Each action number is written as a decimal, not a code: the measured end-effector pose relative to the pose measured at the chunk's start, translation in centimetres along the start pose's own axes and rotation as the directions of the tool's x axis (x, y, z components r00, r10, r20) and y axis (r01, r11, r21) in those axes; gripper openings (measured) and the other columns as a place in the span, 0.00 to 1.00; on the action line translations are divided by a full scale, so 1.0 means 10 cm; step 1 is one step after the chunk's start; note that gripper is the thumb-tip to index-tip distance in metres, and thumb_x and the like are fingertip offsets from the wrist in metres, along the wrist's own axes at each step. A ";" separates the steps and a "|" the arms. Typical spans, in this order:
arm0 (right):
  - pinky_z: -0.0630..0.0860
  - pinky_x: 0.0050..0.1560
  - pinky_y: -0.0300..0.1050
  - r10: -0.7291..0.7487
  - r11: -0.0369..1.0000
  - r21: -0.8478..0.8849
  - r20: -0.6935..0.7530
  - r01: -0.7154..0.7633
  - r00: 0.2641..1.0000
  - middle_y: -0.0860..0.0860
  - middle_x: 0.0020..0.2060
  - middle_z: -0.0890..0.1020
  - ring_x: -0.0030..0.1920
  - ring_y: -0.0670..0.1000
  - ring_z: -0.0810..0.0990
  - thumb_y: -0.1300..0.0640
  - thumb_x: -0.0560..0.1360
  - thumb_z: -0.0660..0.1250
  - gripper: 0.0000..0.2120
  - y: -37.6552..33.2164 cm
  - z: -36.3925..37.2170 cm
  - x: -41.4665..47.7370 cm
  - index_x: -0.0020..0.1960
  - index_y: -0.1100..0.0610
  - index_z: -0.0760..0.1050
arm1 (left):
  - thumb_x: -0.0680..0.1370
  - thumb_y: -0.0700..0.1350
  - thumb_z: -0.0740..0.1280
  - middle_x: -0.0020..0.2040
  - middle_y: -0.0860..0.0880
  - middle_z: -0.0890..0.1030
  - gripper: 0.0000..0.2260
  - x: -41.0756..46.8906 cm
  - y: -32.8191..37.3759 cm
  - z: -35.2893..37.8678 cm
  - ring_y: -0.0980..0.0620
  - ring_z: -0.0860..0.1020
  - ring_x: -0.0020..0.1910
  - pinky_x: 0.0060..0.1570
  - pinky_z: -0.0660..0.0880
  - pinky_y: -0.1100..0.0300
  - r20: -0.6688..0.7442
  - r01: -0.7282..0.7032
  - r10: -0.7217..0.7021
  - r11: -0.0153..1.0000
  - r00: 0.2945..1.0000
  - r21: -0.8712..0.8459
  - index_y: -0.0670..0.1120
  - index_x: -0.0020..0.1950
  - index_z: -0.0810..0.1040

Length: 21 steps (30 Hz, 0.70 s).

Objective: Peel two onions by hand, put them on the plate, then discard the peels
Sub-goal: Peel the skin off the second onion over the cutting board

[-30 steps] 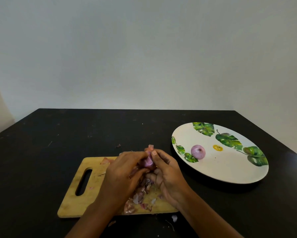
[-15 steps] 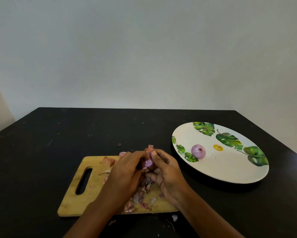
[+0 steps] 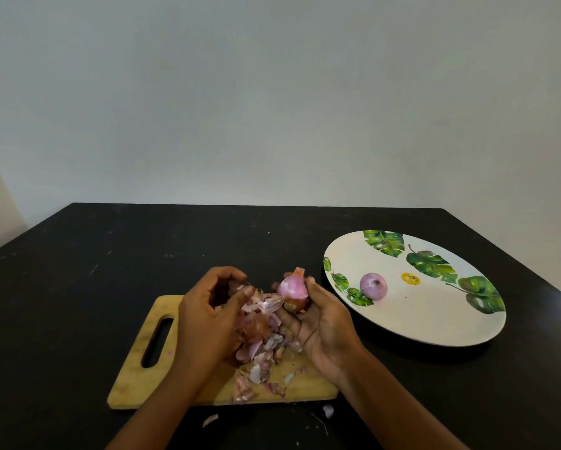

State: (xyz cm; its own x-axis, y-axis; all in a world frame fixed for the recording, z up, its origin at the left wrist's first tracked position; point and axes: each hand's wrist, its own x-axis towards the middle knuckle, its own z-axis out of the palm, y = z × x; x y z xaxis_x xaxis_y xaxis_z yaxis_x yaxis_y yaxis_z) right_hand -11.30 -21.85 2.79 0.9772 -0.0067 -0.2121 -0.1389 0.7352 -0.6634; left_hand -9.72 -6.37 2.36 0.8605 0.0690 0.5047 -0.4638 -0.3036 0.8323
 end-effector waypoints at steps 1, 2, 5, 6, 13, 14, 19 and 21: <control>0.82 0.35 0.44 0.007 1.000 -0.011 0.006 -0.007 1.000 0.62 0.45 0.85 0.41 0.55 0.86 0.57 0.82 0.57 0.15 0.00 0.00 0.00 0.59 0.66 0.74 | 0.73 0.37 0.70 0.42 0.55 0.80 0.11 0.01 -0.01 -0.01 0.61 0.79 0.44 0.41 0.75 0.68 -0.005 -0.005 0.005 1.000 1.000 0.030 0.55 0.44 0.78; 0.82 0.36 0.45 0.017 1.000 -0.024 0.009 -0.017 1.000 0.62 0.45 0.85 0.42 0.55 0.86 0.57 0.82 0.57 0.15 0.01 0.00 0.00 0.59 0.66 0.74 | 0.73 0.38 0.70 0.42 0.55 0.81 0.11 0.00 -0.02 -0.02 0.61 0.79 0.44 0.42 0.75 0.69 -0.006 -0.013 0.013 0.998 1.000 0.058 0.56 0.43 0.78; 0.83 0.40 0.48 0.050 0.997 -0.057 0.016 -0.049 0.999 0.64 0.51 0.83 0.47 0.58 0.85 0.57 0.80 0.60 0.15 0.05 0.01 0.00 0.62 0.66 0.73 | 0.74 0.50 0.69 0.41 0.58 0.80 0.04 -0.02 -0.02 0.00 0.62 0.78 0.44 0.41 0.73 0.69 0.002 -0.047 0.047 0.992 0.999 0.113 0.59 0.41 0.78; 0.83 0.42 0.50 0.059 0.996 -0.062 0.033 -0.056 0.998 0.64 0.54 0.82 0.49 0.58 0.85 0.56 0.77 0.63 0.18 0.06 0.00 0.01 0.63 0.66 0.72 | 0.74 0.57 0.65 0.41 0.59 0.80 0.04 -0.03 -0.01 0.01 0.62 0.78 0.44 0.42 0.73 0.68 0.015 -0.033 0.031 0.992 0.999 0.123 0.59 0.42 0.78; 0.81 0.52 0.48 0.050 0.977 -0.212 0.293 0.014 0.955 0.59 0.52 0.83 0.55 0.57 0.83 0.65 0.70 0.70 0.17 0.07 -0.02 -0.04 0.59 0.61 0.77 | 0.74 0.47 0.67 0.39 0.55 0.83 0.04 -0.04 0.06 0.03 0.59 0.80 0.42 0.39 0.74 0.70 0.096 0.070 -0.066 0.997 0.993 -0.043 0.51 0.44 0.81; 0.81 0.53 0.48 0.039 0.975 -0.221 0.316 0.034 0.948 0.59 0.54 0.83 0.56 0.57 0.82 0.66 0.69 0.71 0.18 0.09 -0.03 -0.03 0.59 0.60 0.78 | 0.74 0.44 0.68 0.40 0.56 0.83 0.03 -0.03 0.07 0.03 0.59 0.80 0.42 0.39 0.74 0.71 0.114 0.089 -0.080 0.994 0.990 -0.071 0.49 0.44 0.82; 0.78 0.59 0.53 -0.095 0.867 -0.431 0.352 0.251 0.931 0.55 0.58 0.81 0.60 0.56 0.80 0.63 0.68 0.75 0.21 0.10 -0.08 -0.01 0.59 0.50 0.79 | 0.72 0.41 0.70 0.40 0.56 0.84 0.04 -0.02 0.09 -0.01 0.59 0.81 0.41 0.40 0.75 0.70 0.131 0.115 -0.100 0.988 0.986 -0.108 0.49 0.43 0.83; 0.78 0.58 0.51 -0.148 0.807 -0.492 0.368 0.327 0.918 0.52 0.58 0.81 0.60 0.53 0.80 0.63 0.68 0.75 0.22 0.10 -0.09 0.00 0.59 0.49 0.78 | 0.72 0.40 0.71 0.38 0.56 0.84 0.05 -0.01 0.09 -0.03 0.58 0.81 0.40 0.39 0.76 0.69 0.115 0.105 -0.096 0.992 0.989 -0.075 0.50 0.41 0.83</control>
State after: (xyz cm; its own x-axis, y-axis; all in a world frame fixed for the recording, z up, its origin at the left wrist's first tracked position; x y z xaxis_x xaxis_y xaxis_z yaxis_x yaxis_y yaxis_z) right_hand -11.60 -21.75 1.44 0.9767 0.1338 0.1676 0.1290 0.2574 -0.9576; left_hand -10.31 -6.33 3.14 0.9195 -0.0124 0.3930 -0.3857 -0.2225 0.8954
